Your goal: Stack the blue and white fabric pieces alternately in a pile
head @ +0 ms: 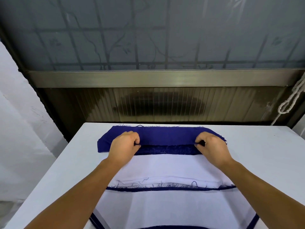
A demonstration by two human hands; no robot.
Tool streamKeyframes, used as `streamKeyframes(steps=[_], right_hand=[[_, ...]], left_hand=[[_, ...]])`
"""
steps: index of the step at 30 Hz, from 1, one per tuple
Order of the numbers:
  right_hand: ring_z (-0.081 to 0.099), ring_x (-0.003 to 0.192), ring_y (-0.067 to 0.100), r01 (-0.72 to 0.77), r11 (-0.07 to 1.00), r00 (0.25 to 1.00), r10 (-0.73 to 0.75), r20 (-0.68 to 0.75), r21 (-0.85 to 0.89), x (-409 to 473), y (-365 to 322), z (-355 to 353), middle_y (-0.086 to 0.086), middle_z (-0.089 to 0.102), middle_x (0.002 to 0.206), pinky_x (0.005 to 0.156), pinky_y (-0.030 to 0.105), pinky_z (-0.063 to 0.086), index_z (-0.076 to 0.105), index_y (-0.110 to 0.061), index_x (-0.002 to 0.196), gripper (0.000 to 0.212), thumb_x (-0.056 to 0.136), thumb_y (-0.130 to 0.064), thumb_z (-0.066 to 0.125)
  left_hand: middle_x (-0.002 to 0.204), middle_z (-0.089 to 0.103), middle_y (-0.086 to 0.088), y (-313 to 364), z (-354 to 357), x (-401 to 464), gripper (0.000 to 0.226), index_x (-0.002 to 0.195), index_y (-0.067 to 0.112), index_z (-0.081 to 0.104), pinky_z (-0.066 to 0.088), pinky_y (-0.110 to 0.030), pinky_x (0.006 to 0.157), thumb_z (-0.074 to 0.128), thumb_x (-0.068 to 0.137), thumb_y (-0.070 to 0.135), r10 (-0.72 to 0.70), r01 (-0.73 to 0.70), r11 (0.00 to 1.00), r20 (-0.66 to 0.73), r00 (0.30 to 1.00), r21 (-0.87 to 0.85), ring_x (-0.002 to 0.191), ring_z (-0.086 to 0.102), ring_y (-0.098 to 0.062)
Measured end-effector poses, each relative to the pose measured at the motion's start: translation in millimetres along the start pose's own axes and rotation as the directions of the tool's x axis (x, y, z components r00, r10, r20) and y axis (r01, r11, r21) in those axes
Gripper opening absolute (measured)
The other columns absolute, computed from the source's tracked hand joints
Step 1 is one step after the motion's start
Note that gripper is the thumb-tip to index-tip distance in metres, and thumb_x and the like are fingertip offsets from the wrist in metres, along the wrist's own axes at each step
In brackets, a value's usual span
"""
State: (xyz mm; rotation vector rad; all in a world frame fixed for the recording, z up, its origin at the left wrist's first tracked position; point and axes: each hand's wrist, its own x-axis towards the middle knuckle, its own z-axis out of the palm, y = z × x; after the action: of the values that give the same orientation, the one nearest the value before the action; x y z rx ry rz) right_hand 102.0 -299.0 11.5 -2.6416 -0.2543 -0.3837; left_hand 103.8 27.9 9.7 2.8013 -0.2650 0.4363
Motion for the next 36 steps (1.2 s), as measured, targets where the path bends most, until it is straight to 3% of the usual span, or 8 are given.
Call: streamKeyframes(steps=[5,11,16,20,25,28,31,36], right_hand=[[0.059,0.086,-0.002,-0.03,0.973,0.989,-0.003,0.145,0.229,-4.6,5.4,-14.5,-0.016,0.067,0.091,0.071,0.009,0.043,0.069,-0.025,0.089,0.012,0.09,-0.013,0.064],[0.059,0.086,0.008,0.12,0.99,0.993,-0.118,-0.031,0.076,-34.9,-13.3,-33.8,-0.013,0.065,0.092,0.074,0.024,0.051,0.067,-0.02,0.089,0.013,0.087,-0.007,0.067],[0.058,0.074,0.007,0.05,0.989,0.998,-0.043,-0.053,0.136,-75.9,-32.4,-67.7,-0.022,0.063,0.085,0.064,0.015,0.044,0.059,-0.036,0.083,0.018,0.088,-0.02,0.064],[0.06,0.066,0.007,-0.011,0.971,0.984,-0.032,0.175,0.239,-109.6,-31.5,-97.7,-0.021,0.068,0.087,0.062,0.013,0.045,0.064,-0.04,0.09,0.01,0.087,-0.03,0.064],[0.065,0.075,0.009,-0.172,0.956,0.865,0.032,0.5,0.238,-119.2,-28.5,-97.1,-0.011,0.071,0.085,0.072,0.023,0.051,0.068,-0.037,0.082,0.018,0.092,-0.023,0.064],[0.06,0.07,0.011,-0.147,0.976,0.941,0.088,0.326,0.161,-119.6,-27.5,-86.5,-0.013,0.068,0.079,0.067,0.022,0.048,0.065,-0.035,0.08,0.02,0.091,-0.02,0.065],[0.06,0.076,0.004,-0.019,0.989,1.0,0.018,0.003,0.148,-125.3,-27.9,-85.7,-0.022,0.065,0.086,0.067,0.015,0.045,0.064,-0.032,0.083,0.022,0.088,-0.011,0.065],[0.058,0.094,0.005,0.356,0.932,0.891,-0.359,-0.277,-0.064,-156.5,-8.4,-62.3,-0.01,0.069,0.098,0.089,0.014,0.04,0.074,-0.012,0.087,0.032,0.097,-0.025,0.048]], left_hand=[[0.083,0.055,0.015,-15.9,-7.4,0.6,0.025,0.075,0.034,0.051,0.035,-0.018,0.058,0.069,0.087,0.02,-0.037,0.05,0.994,0.138,0.99,-0.095,0.073,0.053,-0.004],[0.088,0.058,0.014,-11.9,-40.9,-18.7,0.025,0.077,0.031,0.051,0.048,-0.025,0.067,0.069,0.086,0.017,0.025,-0.021,0.998,0.063,0.998,-0.065,0.078,0.054,-0.006],[0.068,0.054,0.013,2.2,-85.9,-59.5,0.024,0.08,0.034,0.045,0.037,-0.017,0.053,0.066,0.088,0.028,0.137,-0.139,0.986,0.028,0.99,0.093,0.061,0.051,-0.008],[0.079,0.06,0.023,3.2,-117.1,-89.7,0.02,0.083,0.045,0.045,0.039,-0.014,0.057,0.063,0.088,0.039,0.175,-0.169,0.984,0.211,0.962,-0.049,0.076,0.055,0.0],[0.096,0.063,0.031,6.4,-113.6,-97.2,0.019,0.093,0.047,0.064,0.05,-0.02,0.08,0.061,0.094,0.028,0.208,-0.082,0.968,0.576,0.791,-0.238,0.09,0.059,0.006],[0.093,0.062,0.028,9.3,-106.4,-98.3,0.02,0.091,0.046,0.061,0.049,-0.023,0.081,0.061,0.094,0.026,0.154,-0.085,0.982,0.448,0.88,-0.17,0.09,0.057,0.006],[0.088,0.06,0.026,11.7,-107.2,-104.5,0.017,0.089,0.041,0.063,0.05,-0.022,0.072,0.067,0.09,0.024,0.137,-0.116,0.98,0.126,0.982,-0.164,0.086,0.057,0.002],[0.09,0.062,0.016,7.9,-89.0,-144.6,0.018,0.088,0.025,0.069,0.044,-0.02,0.073,0.054,0.091,0.033,0.368,-0.373,0.928,-0.149,0.918,-0.004,0.083,0.055,-0.003]])
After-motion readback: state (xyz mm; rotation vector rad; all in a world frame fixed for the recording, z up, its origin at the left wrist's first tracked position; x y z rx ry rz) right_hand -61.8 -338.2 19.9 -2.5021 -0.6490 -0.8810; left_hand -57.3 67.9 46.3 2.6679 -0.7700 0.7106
